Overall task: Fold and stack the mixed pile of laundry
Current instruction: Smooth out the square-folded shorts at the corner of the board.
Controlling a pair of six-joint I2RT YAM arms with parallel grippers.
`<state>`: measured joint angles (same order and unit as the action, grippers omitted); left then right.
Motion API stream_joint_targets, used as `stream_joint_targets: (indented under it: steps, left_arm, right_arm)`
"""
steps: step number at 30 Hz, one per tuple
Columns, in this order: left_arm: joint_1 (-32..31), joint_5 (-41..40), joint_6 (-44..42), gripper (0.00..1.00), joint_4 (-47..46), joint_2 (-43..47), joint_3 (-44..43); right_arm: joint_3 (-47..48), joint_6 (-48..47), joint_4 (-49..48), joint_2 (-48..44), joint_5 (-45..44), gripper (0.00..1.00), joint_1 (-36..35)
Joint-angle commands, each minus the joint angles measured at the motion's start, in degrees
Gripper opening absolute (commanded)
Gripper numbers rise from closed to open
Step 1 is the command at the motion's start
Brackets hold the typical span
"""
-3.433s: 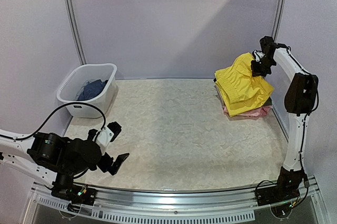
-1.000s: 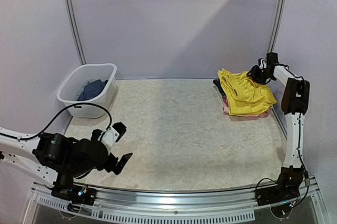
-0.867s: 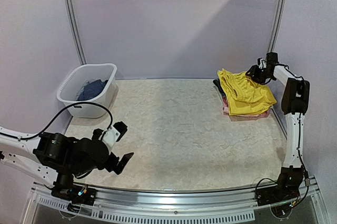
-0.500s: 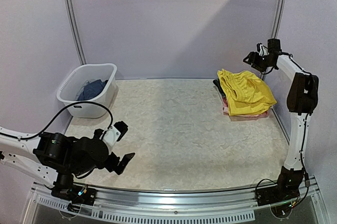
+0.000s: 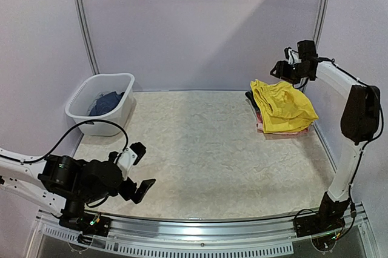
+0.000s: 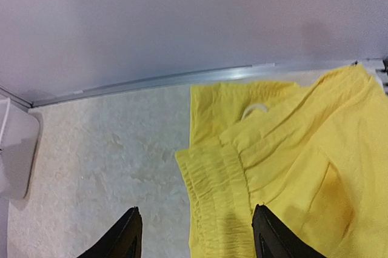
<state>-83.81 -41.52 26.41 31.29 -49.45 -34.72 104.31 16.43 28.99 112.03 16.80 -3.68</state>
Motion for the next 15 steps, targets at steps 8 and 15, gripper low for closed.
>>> stream_joint_targets:
  steps: [8,15]
  left_arm:
    - [0.7,1.3,0.6,1.0,-1.8,0.1,1.3]
    - [0.8,1.0,2.0,1.0,-1.2,0.5,2.1]
  right_arm:
    - [-4.6,-3.0,0.2,0.6,-16.1,0.56,-10.8]
    - [4.5,-3.0,3.8,8.9,-23.0,0.44,-12.1]
